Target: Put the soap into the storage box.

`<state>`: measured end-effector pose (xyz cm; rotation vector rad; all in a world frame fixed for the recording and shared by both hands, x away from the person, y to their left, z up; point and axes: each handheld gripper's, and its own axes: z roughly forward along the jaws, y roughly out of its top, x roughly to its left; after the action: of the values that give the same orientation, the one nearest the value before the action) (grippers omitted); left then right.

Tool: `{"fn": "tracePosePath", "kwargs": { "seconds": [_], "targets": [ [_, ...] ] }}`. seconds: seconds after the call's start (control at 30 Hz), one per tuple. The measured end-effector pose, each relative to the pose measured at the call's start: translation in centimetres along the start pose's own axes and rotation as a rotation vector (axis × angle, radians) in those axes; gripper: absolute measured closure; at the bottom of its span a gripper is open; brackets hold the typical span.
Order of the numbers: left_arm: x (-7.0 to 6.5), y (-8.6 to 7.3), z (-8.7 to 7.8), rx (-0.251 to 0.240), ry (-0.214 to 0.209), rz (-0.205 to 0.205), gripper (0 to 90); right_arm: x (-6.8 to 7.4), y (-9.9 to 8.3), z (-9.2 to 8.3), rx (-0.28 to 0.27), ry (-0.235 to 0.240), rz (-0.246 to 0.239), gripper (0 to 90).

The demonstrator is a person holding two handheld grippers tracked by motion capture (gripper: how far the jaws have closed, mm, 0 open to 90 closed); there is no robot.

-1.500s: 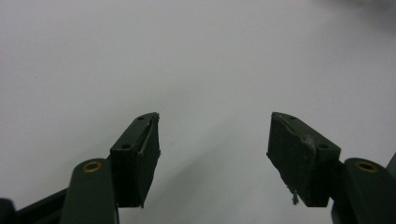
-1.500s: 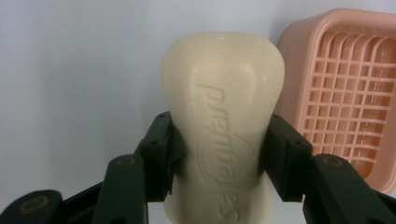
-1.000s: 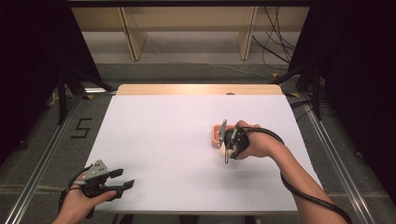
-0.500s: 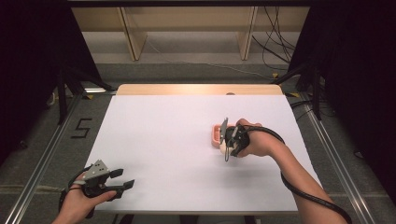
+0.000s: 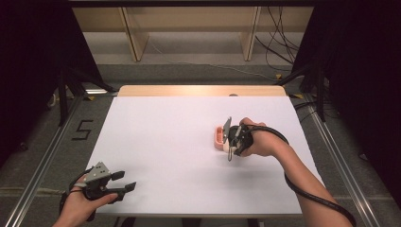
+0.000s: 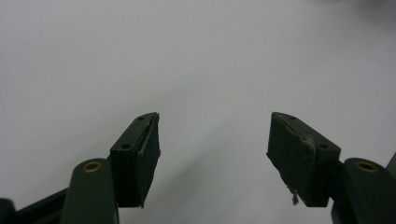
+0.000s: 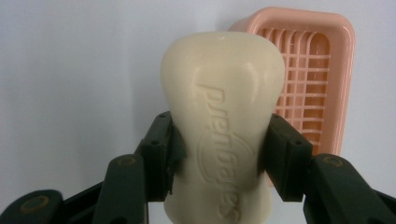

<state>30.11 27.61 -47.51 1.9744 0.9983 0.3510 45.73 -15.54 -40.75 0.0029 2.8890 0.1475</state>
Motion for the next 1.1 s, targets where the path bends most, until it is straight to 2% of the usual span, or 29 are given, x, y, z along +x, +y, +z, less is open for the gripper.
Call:
{"fn": "tracePosePath", "kwargs": {
  "seconds": [0.03,0.07,0.1,0.13,0.17,0.2,0.27,0.3,0.37,0.57,0.63,0.67,0.7,0.73,0.77,0.83,0.87,0.97,1.0,1.07,1.1],
  "targets": [
    [0.0,0.0,0.0,-0.001,0.0,0.0,33.7,0.2,-0.1,0.0,0.01,-0.009,0.036,50.6],
    [0.0,0.0,0.0,-0.001,0.001,-0.001,33.7,0.2,-0.1,-0.1,0.013,-0.008,0.041,50.6],
    [0.0,0.0,0.0,-0.003,0.0,-0.001,33.7,0.0,-0.1,0.0,0.004,-0.002,0.016,50.6],
    [0.0,0.0,0.0,0.0,0.001,0.002,33.7,0.0,-0.2,0.0,0.009,-0.004,0.04,50.6],
    [0.1,0.0,0.0,0.006,0.003,0.011,33.7,0.0,-0.2,0.0,0.009,-0.001,0.042,50.5],
    [0.1,0.0,0.0,0.006,0.0,0.007,33.7,-0.2,-0.2,0.1,0.001,-0.001,0.017,50.5],
    [0.0,0.0,0.0,0.0,0.001,0.001,33.7,0.0,-0.2,-0.1,0.027,-0.006,0.067,50.5],
    [0.0,0.0,0.0,0.0,0.0,0.001,33.7,-0.3,-0.2,0.0,0.007,-0.005,0.027,50.5],
    [0.0,0.0,0.0,0.001,-0.002,0.0,33.6,-0.3,-0.2,-0.1,0.013,-0.018,0.054,50.5],
    [0.0,0.0,0.0,0.006,-0.004,0.0,33.7,-0.5,-0.2,0.0,0.021,-0.017,0.063,50.6],
    [0.0,0.0,0.0,0.006,-0.003,0.001,33.7,-0.6,-0.1,0.1,0.015,-0.014,0.057,50.6],
    [0.1,0.0,0.0,0.01,-0.002,0.007,33.7,-0.8,-0.1,0.1,0.01,-0.013,0.029,50.5],
    [0.3,0.1,-0.1,0.016,0.002,0.029,33.7,-0.8,0.0,0.1,0.008,-0.014,0.034,50.6],
    [0.3,0.1,-0.1,0.016,0.0,0.029,33.7,-0.9,0.0,0.1,0.011,-0.02,0.03,50.6],
    [0.0,0.0,0.0,0.004,-0.003,0.001,33.7,-0.8,0.0,0.1,0.019,-0.031,0.051,50.6],
    [0.0,0.0,0.1,0.0,-0.001,-0.001,33.7,-0.9,0.0,0.1,0.012,-0.026,0.052,50.6],
    [0.0,0.0,0.1,0.005,-0.004,-0.01,33.7,-1.1,0.0,0.2,0.002,-0.022,0.023,50.6],
    [0.1,0.0,0.0,0.005,0.001,0.009,33.7,-1.2,0.0,0.2,0.013,-0.026,0.049,50.6],
    [0.0,0.0,0.0,-0.003,-0.001,0.002,33.7,-1.4,0.0,0.3,0.004,-0.027,0.022,50.6],
    [0.1,0.0,0.0,0.003,-0.003,0.004,33.7,-1.4,0.0,0.3,0.006,-0.03,0.037,50.6],
    [0.1,0.0,0.0,0.003,-0.004,0.004,33.7,-1.6,0.0,0.3,0.01,-0.029,0.025,50.6]
  ]
}}
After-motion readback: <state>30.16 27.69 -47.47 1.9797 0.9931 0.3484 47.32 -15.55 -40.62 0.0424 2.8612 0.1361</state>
